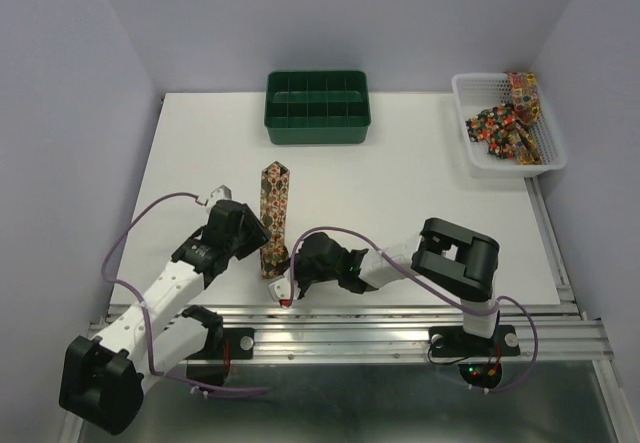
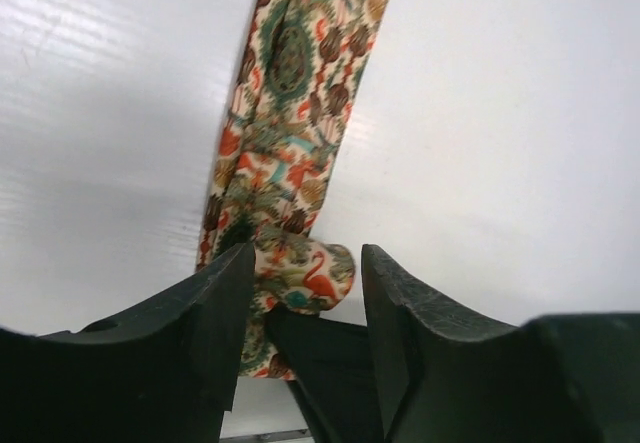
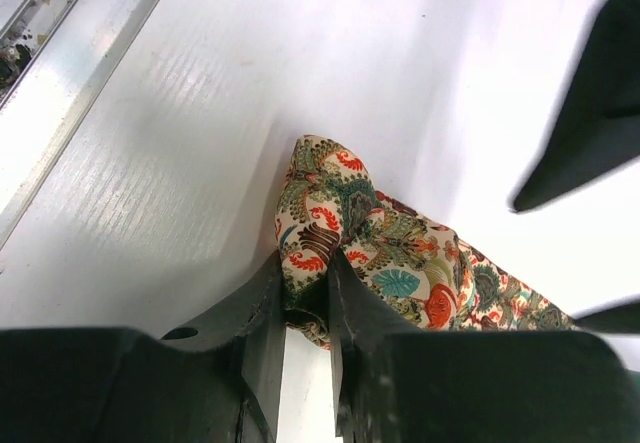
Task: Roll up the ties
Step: Roll the tie
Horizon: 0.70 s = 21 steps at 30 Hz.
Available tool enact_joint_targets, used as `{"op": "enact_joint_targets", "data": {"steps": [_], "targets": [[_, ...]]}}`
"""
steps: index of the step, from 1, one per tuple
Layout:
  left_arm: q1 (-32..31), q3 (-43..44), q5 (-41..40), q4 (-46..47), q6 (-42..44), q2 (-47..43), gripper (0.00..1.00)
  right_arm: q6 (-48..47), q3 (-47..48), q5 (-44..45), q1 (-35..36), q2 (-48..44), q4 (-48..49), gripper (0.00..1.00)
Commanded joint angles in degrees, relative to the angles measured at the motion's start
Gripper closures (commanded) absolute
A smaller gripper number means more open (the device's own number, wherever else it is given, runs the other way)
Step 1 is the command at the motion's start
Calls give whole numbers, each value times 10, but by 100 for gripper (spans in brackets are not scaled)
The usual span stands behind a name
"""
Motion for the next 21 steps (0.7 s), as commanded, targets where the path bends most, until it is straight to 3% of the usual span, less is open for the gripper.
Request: {"op": "enact_joint_targets", "data": {"steps": [1, 11, 21], "targets": [[-1, 45, -28, 7, 7, -6, 41, 24, -13, -32, 2, -17, -12, 95], [15, 100, -26, 74, 55, 170, 40, 44, -34, -157, -9, -55, -13, 99], [22, 102, -1, 119, 67, 289, 48, 4, -22, -177, -9, -56, -48, 99]]}}
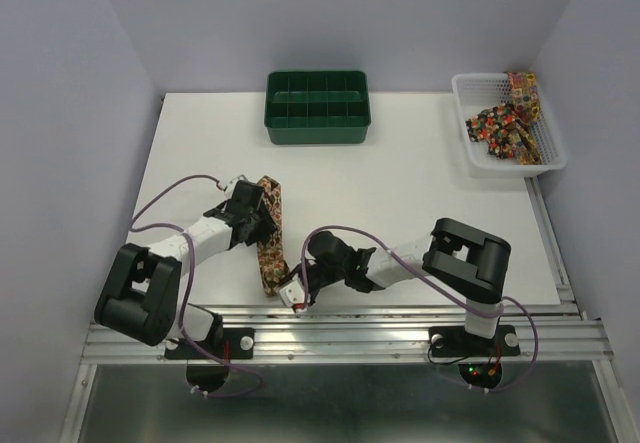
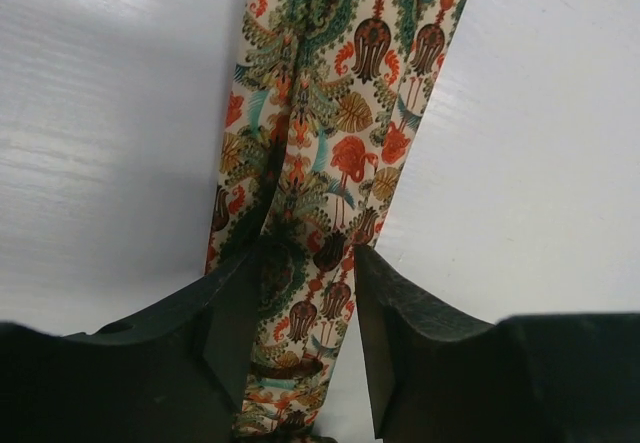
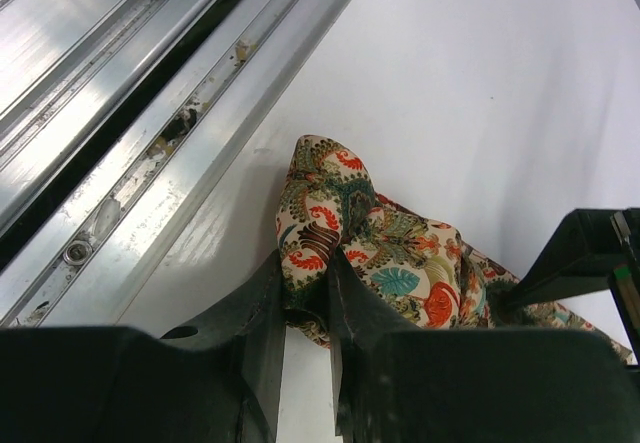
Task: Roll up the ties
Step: Roll the tie
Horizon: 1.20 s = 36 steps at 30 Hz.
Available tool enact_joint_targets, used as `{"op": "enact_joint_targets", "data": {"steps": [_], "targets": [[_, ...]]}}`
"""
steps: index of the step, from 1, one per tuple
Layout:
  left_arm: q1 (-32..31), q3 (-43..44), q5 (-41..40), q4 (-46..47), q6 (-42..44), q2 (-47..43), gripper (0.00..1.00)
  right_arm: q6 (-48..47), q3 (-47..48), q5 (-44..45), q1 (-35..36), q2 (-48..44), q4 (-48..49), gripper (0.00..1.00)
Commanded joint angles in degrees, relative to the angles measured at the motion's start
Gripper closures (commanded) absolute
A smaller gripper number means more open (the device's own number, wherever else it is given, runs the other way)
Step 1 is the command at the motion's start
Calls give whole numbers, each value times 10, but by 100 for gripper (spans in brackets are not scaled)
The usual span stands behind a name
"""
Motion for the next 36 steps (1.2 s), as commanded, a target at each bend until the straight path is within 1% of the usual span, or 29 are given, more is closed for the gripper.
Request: {"op": "enact_joint_targets", "data": {"steps": [1, 6, 10, 12, 15, 16, 18, 20, 23, 24, 25, 27, 28, 30, 31, 32, 33, 34, 36], "targets": [[2, 20, 8, 30, 17, 21, 48, -29, 4, -44, -1, -19, -21, 99], [2, 20, 8, 35, 16, 40, 49, -43, 9, -64, -1, -24, -26, 99], [3, 17, 13, 44, 13, 49, 51, -9, 6, -77, -1, -25, -6, 99], [3, 15, 15, 46, 12, 50, 51, 0, 6, -102, -2, -19, -5, 99], [3, 11, 17, 49, 13, 49, 51, 40, 0, -113, -4, -3, 28, 99], [3, 10, 18, 51, 13, 47, 51, 63, -4, -114, -6, 1, 63, 99], [3, 5, 19, 52, 13, 44, 51, 71, -11, -96, -7, 11, 94, 99], [3, 0, 22, 56, 13, 46, 51, 65, -6, -72, -12, 14, 94, 99], [3, -2, 21, 58, 13, 53, 51, 9, 20, -78, -12, 15, 26, 99], [3, -1, 20, 58, 13, 55, 51, -12, 51, -87, -12, 18, -11, 99], [4, 0, 21, 59, 12, 57, 51, -50, 65, -101, -11, 23, -88, 99], [4, 4, 20, 60, 12, 59, 51, -76, 85, -121, -11, 27, -137, 99], [4, 5, 19, 60, 13, 60, 51, -78, 85, -130, -11, 27, -143, 99], [5, 7, 23, 60, 13, 64, 51, -48, 73, -148, -12, 26, -113, 99], [5, 8, 25, 60, 13, 64, 51, -20, 65, -152, -12, 27, -64, 99], [5, 9, 25, 60, 13, 66, 51, 27, 51, -162, -12, 27, -46, 99], [6, 9, 24, 61, 14, 66, 51, 54, 42, -167, -13, 28, -23, 99], [7, 9, 24, 61, 15, 66, 51, 117, 32, -174, -16, 28, 37, 99], [7, 11, 24, 60, 18, 68, 51, 158, 11, -191, -16, 33, 77, 99]]}}
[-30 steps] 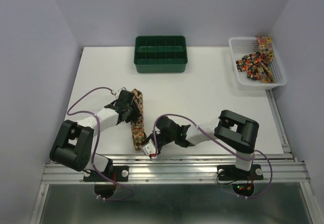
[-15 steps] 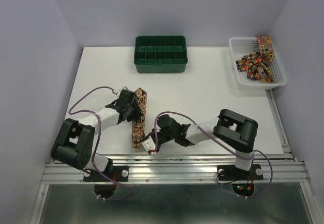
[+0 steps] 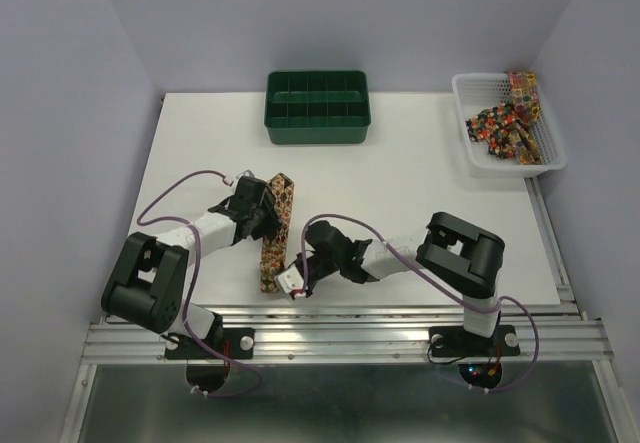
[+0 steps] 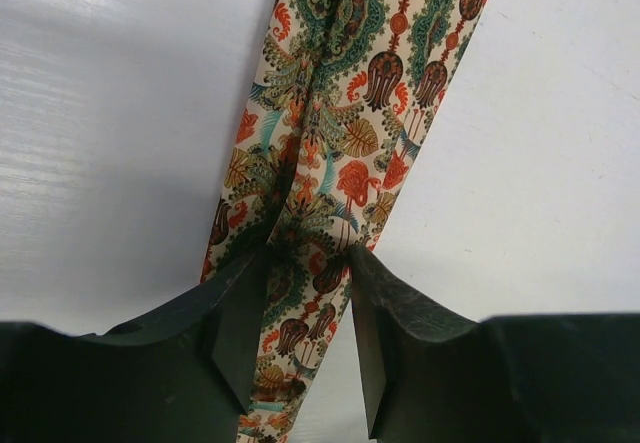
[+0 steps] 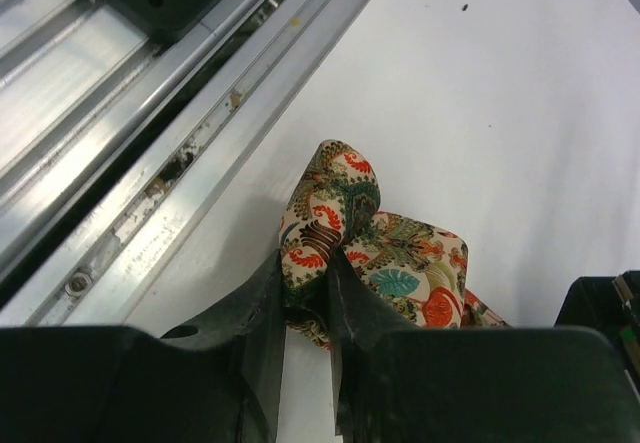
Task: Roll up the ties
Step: Roll the tie
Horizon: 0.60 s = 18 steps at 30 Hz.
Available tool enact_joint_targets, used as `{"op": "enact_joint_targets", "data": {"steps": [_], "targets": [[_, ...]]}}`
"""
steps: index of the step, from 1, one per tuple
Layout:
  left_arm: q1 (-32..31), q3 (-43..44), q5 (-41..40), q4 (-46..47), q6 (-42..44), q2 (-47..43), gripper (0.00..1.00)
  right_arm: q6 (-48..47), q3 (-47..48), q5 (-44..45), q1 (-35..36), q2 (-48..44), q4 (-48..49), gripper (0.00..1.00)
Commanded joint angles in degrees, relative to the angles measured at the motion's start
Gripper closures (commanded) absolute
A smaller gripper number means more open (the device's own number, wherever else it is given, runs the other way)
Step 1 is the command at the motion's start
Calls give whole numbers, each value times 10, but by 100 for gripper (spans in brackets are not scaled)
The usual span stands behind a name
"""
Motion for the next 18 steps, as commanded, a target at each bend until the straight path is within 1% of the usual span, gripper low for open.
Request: {"op": "enact_joint_targets", "data": {"steps": [1, 4, 8, 12, 17, 18], "targets": [[5, -2, -9, 0, 15, 26, 51, 155, -40, -102, 9, 7, 139, 99], [6, 1, -7, 2, 17, 28, 51, 233, -54, -92, 6, 13, 196, 99], [6, 3, -5, 4, 22, 29, 51, 309, -52, -75, -3, 15, 224, 98], [7, 7, -5, 6, 27, 30, 51, 386, -50, -106, -17, 27, 266, 98], [8, 10, -3, 6, 30, 31, 52, 489, -6, -157, -46, 64, 280, 98], [9, 10, -3, 6, 32, 32, 52, 505, -6, -165, -49, 68, 299, 98]]}}
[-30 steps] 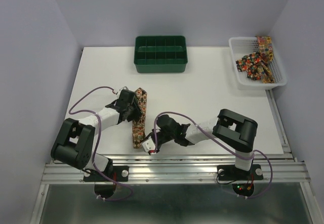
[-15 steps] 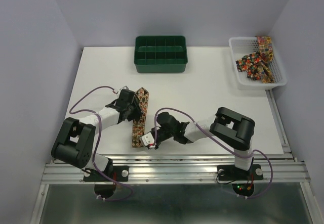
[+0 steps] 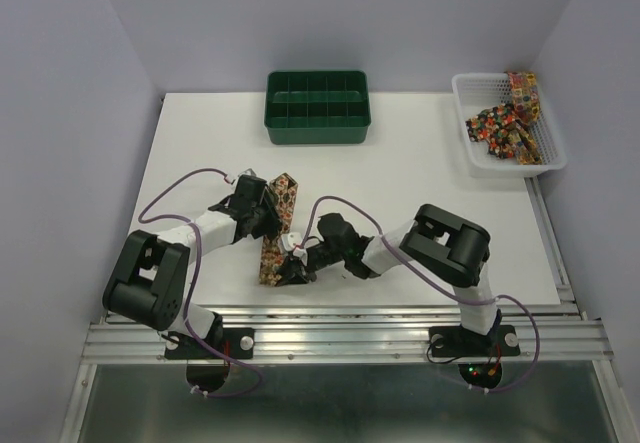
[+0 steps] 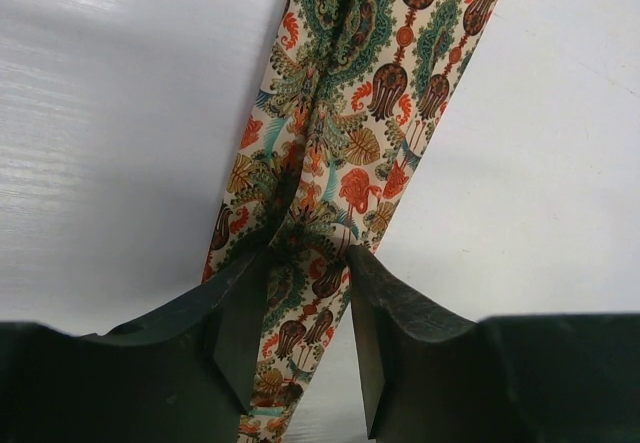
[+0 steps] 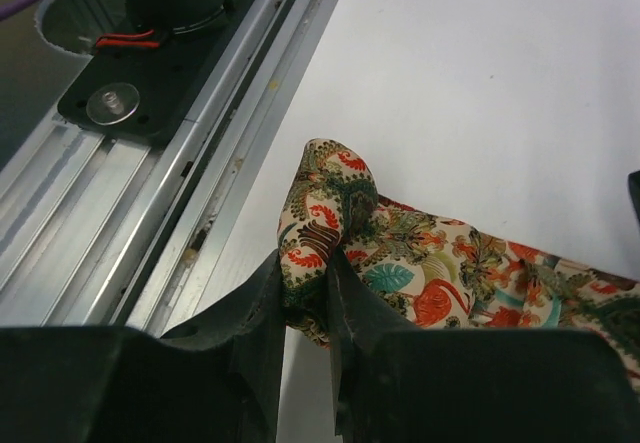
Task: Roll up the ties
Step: Roll the tie
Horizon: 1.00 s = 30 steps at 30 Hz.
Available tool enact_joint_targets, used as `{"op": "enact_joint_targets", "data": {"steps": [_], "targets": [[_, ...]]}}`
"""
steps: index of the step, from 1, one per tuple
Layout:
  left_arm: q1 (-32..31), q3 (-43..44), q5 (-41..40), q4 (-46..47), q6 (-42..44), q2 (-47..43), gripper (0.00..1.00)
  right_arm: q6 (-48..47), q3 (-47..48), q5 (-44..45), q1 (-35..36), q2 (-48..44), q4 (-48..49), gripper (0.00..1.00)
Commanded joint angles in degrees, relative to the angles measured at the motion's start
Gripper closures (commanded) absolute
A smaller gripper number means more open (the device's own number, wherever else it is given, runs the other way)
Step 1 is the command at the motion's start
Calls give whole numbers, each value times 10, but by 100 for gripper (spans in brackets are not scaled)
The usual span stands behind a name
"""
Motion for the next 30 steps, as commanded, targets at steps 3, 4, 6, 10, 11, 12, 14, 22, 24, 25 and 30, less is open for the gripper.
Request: {"op": "enact_joint_targets", "data": {"steps": [3, 4, 6, 10, 11, 12, 14, 22, 24, 25, 30], "targets": [[8, 3, -12, 3, 18, 24, 52, 167, 26, -100, -10, 17, 72, 99], [9, 3, -12, 3, 20, 23, 52, 197, 30, -98, -13, 18, 67, 98], [10, 2, -9, 4, 22, 25, 52, 222, 37, -85, -15, 21, 64, 98], [12, 3, -7, 3, 26, 25, 52, 321, 52, -76, -25, 32, 95, 99], [13, 2, -7, 4, 26, 25, 52, 364, 54, -77, -33, 38, 107, 99], [13, 2, -7, 3, 26, 24, 52, 384, 55, -81, -37, 43, 119, 99], [14, 3, -6, 3, 28, 22, 52, 435, 52, -98, -44, 53, 177, 99], [16, 0, 10, 22, 32, 14, 52, 503, 89, -77, -64, 71, 143, 99], [16, 1, 11, 22, 33, 14, 52, 507, 108, -62, -68, 76, 111, 99], [16, 2, 12, 23, 34, 14, 52, 510, 115, -61, -71, 80, 88, 99], [18, 3, 25, 35, 39, 8, 52, 560, 127, -71, -83, 96, 114, 99]]}}
